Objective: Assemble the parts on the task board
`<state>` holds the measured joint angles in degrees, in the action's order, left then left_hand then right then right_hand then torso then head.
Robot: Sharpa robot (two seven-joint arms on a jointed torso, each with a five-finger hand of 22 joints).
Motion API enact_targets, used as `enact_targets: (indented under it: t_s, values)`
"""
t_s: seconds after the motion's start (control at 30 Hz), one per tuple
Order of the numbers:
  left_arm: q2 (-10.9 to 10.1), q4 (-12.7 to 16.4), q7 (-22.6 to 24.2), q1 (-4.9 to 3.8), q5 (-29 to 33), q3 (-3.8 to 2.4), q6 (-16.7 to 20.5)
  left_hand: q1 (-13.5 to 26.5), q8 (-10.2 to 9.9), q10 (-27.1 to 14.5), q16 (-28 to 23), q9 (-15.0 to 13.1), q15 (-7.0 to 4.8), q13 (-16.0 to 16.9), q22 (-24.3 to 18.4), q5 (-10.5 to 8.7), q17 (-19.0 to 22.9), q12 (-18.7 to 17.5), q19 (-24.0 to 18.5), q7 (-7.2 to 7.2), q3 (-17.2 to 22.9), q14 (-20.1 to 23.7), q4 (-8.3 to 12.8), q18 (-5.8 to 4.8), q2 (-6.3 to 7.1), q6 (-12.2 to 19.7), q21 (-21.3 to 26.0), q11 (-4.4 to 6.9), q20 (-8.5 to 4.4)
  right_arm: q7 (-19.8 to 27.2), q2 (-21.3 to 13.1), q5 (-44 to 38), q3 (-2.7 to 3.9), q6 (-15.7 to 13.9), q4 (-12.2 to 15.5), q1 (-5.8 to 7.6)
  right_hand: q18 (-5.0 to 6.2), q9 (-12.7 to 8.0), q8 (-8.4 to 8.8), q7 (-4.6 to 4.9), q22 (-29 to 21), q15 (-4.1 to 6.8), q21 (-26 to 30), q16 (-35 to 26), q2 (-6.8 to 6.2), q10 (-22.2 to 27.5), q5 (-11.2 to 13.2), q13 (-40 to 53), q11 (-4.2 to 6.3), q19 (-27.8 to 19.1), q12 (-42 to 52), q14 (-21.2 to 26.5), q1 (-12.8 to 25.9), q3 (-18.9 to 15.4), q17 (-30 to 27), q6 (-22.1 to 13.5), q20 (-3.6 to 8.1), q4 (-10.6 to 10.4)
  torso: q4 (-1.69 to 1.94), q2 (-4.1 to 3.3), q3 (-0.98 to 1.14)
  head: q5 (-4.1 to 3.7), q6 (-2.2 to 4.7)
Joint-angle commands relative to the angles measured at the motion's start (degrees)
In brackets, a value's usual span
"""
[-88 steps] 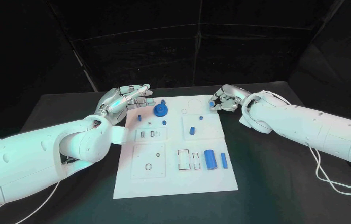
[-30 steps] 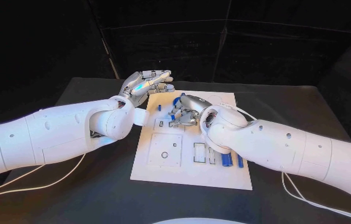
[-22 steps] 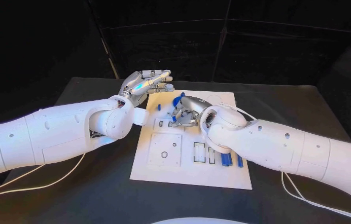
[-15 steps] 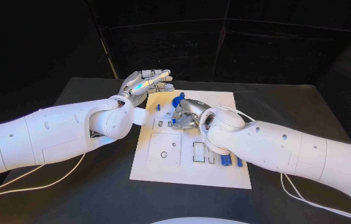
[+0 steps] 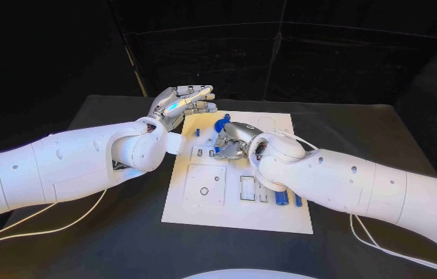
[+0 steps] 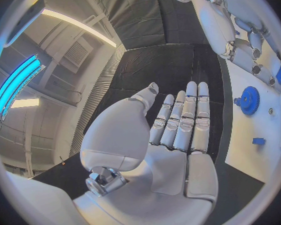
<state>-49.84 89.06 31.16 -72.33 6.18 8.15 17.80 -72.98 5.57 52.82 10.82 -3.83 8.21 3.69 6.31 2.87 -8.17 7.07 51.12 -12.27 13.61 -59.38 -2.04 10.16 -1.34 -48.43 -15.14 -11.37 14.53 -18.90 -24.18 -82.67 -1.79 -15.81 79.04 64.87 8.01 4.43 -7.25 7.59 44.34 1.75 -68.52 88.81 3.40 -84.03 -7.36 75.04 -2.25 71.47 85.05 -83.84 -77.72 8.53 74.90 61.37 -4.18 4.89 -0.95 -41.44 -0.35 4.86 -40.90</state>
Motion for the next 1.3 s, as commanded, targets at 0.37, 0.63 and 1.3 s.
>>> enact_targets:
  t_s: [0.37,0.63,1.3]
  values:
    - [0.01,0.06,0.7,-0.08,-0.29,-0.03,-0.44,0.06,-0.41,0.04,-0.23,0.05,0.23,-0.06,-0.12,-0.07,-0.06,-0.35,0.2,-2.27,0.03,-0.11,0.45,0.19,-0.28,-0.28,0.09,-0.12,-0.02,-2.23,-0.43,-0.93,-0.42,4.43,0.13,-0.51,0.03,-0.44,1.09,-0.08,-1.06,-0.12,0.94,-0.31,-1.03,-1.26,-0.92,8.66,-0.35,-0.67,-1.3,-5.28,1.66,0.52,11.06,-0.78,-0.16,0.05,0.06,0.02,-0.02,-0.09,-0.07]
    - [0.03,0.0,0.69,-0.08,-0.29,-0.03,-0.52,0.06,-0.41,0.04,-0.23,0.05,0.23,-0.06,-0.12,-0.07,-0.06,-0.35,0.2,-2.27,0.03,-0.11,0.45,0.19,-0.28,-0.28,0.09,-0.12,-0.02,-2.8,-0.52,-1.79,-0.42,4.8,0.57,-0.59,0.06,-0.52,1.45,0.21,-1.31,-0.33,1.12,-0.37,-1.75,-1.04,-0.94,8.44,-0.61,-0.78,-1.55,-5.25,2.15,0.56,10.94,-1.37,-0.36,0.12,0.02,0.02,-0.01,-0.05,-0.15]
    - [0.04,-0.07,0.65,-0.08,-0.29,-0.02,-0.62,0.06,-0.41,0.04,-0.23,0.05,0.23,-0.06,-0.12,-0.07,-0.06,-0.35,0.2,-2.27,0.03,-0.11,0.45,0.19,-0.28,-0.28,0.09,-0.12,-0.02,-3.37,-0.62,-1.8,-0.42,2.65,0.6,-0.64,0.23,-0.72,3.29,1.51,-2.6,-1.28,1.97,-0.57,-4.02,0.34,-2.17,6.83,-1.75,-1.31,-3.19,-5.15,3.87,0.2,10.53,-5.5,-1.18,-0.19,0.05,0.0,-0.02,-0.15,-0.12]
